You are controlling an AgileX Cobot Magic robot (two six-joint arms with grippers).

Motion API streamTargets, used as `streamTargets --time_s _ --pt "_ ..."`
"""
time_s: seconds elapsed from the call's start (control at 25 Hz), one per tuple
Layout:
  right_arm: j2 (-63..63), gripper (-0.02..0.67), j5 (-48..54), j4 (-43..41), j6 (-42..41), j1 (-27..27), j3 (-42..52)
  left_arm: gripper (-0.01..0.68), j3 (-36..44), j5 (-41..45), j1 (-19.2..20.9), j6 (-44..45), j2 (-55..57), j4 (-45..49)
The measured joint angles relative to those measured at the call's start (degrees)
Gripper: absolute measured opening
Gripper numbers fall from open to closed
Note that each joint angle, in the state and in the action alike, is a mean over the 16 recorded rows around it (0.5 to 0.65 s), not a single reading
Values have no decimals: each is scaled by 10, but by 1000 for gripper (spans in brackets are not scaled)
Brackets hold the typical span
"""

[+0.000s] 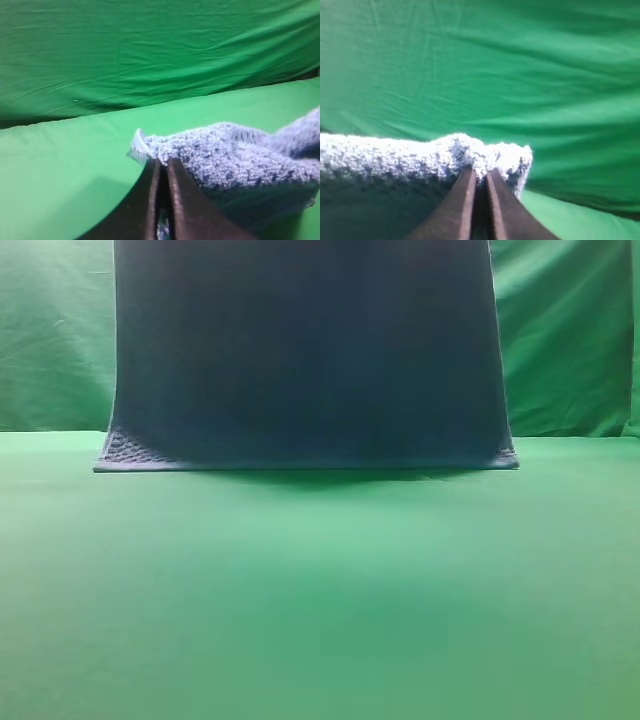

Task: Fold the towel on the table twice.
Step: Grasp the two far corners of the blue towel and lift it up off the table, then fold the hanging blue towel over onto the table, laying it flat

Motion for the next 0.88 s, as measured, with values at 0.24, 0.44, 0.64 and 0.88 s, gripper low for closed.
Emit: streamTargets --time_s 0.24,0.44,0.64,0.88 --pt "5 0 64 4 1 -22 -8 0 6 5 -1 0 1 -9" --pt "-3 0 112 11 2 -27 17 0 42 11 -5 1 -6 -16" --pt "-40 0 123 16 2 -27 85 0 113 -2 -15 4 -36 -21" --pt "-122 0 97 20 2 -27 222 0 257 -49 -27 10 -109 -22"
